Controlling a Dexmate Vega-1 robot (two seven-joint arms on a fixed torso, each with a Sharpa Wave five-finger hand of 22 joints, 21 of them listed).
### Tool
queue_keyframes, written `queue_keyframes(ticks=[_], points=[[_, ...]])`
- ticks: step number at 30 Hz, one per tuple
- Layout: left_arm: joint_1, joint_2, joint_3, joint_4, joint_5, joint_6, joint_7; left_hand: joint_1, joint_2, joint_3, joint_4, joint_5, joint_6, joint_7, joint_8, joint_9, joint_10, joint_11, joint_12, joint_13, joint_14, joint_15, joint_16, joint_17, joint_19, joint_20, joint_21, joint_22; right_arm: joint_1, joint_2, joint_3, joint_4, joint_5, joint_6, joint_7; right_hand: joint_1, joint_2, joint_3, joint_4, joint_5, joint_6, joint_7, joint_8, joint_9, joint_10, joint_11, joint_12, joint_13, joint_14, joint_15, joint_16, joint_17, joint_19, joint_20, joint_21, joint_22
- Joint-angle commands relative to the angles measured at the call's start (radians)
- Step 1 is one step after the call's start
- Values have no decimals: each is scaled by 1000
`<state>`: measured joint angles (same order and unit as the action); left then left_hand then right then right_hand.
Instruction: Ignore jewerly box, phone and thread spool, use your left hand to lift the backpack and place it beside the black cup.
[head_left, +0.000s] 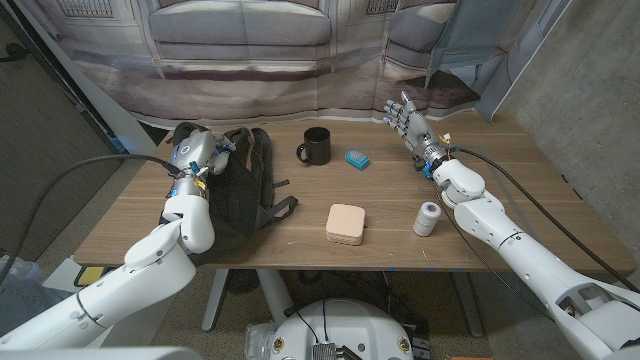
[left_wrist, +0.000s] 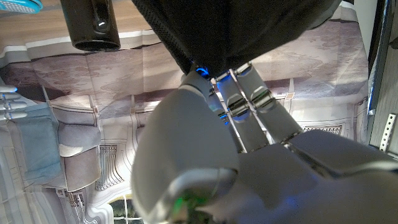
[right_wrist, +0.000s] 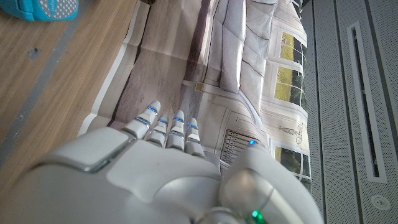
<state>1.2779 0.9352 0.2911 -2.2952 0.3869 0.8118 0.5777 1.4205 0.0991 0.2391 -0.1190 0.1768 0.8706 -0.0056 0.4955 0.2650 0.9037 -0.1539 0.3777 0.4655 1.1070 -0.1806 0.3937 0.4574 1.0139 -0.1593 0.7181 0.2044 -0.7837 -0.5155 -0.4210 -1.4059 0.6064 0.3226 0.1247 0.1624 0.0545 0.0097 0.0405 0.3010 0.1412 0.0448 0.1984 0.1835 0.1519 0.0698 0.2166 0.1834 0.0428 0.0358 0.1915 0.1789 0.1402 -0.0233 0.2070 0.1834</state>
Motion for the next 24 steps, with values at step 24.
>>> queue_keyframes(ticks=[24], points=[[1, -1, -9, -78, 68, 29, -33, -4, 11, 8, -1, 3, 15, -3, 7, -3, 22, -2, -5, 27, 44, -51, -3, 17, -3, -44, 28, 1, -34, -31, 13, -56, 6, -8, -5, 10, 7, -6, -1, -2, 5, 1, -1, 4, 6, -4, 0, 4, 10, 0, -5, 5, 6, -1, -1, 5]])
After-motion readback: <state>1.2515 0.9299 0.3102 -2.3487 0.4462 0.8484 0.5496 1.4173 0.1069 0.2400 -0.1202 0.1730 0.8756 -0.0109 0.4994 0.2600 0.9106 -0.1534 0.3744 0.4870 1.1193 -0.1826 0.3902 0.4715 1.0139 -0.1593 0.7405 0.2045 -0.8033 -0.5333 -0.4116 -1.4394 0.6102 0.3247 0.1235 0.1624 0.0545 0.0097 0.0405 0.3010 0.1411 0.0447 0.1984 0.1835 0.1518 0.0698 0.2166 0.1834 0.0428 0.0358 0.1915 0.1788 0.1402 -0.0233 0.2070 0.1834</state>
